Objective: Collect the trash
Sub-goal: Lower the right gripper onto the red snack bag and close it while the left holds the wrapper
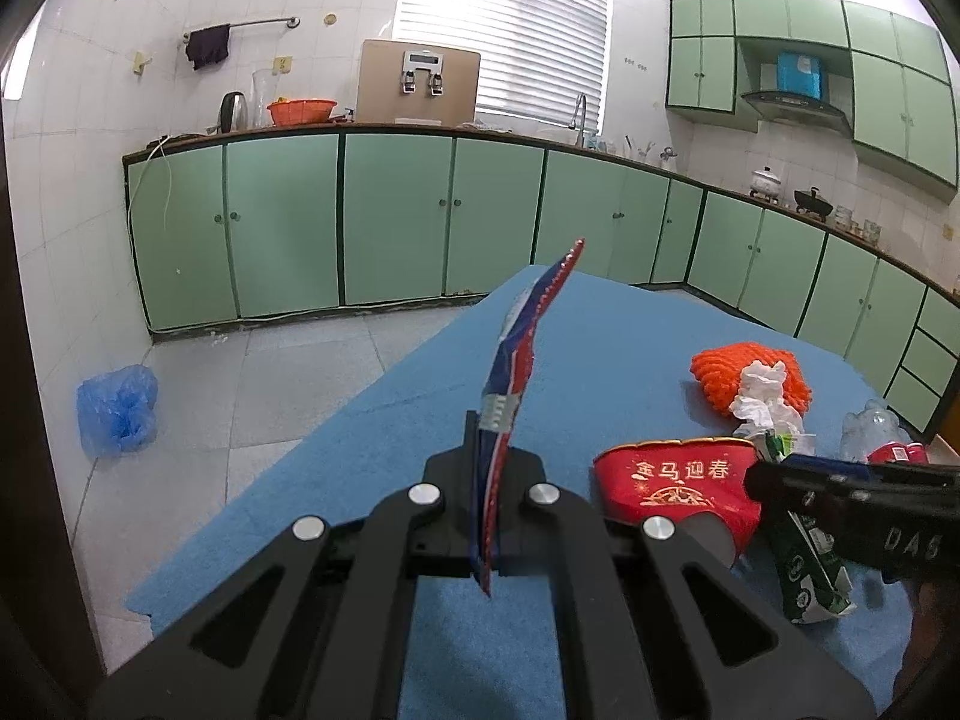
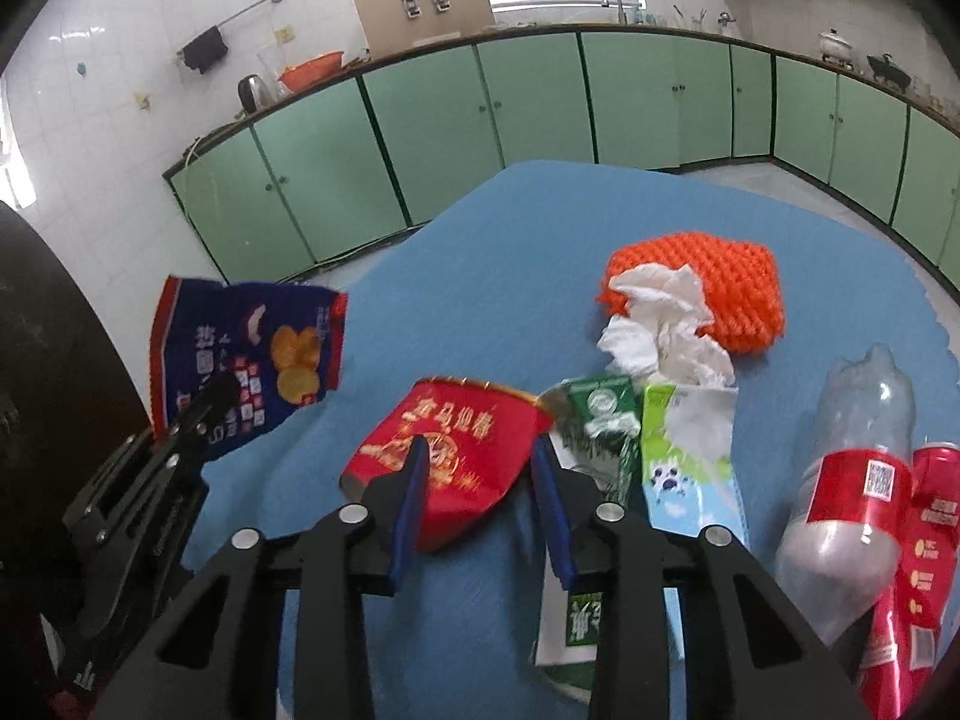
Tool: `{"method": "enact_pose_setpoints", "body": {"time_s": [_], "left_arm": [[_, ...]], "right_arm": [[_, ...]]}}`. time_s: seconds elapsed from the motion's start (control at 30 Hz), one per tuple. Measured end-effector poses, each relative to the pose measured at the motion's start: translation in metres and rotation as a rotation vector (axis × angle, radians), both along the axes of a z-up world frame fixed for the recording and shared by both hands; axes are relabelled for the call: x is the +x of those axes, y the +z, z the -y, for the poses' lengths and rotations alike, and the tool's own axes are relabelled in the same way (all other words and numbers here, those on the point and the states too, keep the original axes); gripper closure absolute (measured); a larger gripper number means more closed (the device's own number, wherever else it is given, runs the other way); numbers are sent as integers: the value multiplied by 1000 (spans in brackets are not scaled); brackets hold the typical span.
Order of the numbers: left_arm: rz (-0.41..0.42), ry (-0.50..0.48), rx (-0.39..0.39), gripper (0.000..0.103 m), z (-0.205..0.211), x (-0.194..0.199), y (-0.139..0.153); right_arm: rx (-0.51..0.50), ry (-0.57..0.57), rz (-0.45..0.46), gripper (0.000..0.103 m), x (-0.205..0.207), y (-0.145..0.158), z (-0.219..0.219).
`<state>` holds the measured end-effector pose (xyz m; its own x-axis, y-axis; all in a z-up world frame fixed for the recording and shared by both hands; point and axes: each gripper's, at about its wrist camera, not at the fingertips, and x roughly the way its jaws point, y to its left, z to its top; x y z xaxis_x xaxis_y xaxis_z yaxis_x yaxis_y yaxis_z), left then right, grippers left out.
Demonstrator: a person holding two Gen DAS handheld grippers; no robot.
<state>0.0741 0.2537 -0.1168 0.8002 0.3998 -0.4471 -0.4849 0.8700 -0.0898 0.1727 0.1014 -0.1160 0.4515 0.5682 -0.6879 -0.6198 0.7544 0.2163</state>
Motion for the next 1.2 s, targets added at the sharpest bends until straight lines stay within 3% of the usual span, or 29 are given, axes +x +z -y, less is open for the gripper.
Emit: {"method": "enact_pose_setpoints", "body": {"time_s": [0.27,0.57,1.03,1.17,1.2], "left_arm": [[-18,3,12,102,0,0,-3],[-34,12,16,102,-6,1,-10],[-46,25,-4,102,-10,2,-13],[-50,22,-11,102,-7,2,-16],[-52,21,-12,102,-7,2,-16]], "right_arm": [[-10,-24,-27,72,4,-11,0],[47,3,-130,72,18,-11,-6],[-15,11,-154,71,32,-16,-25],[1,35,-213,49,33,-10,-31],[0,40,-220,48,32,-9,-32]]}}
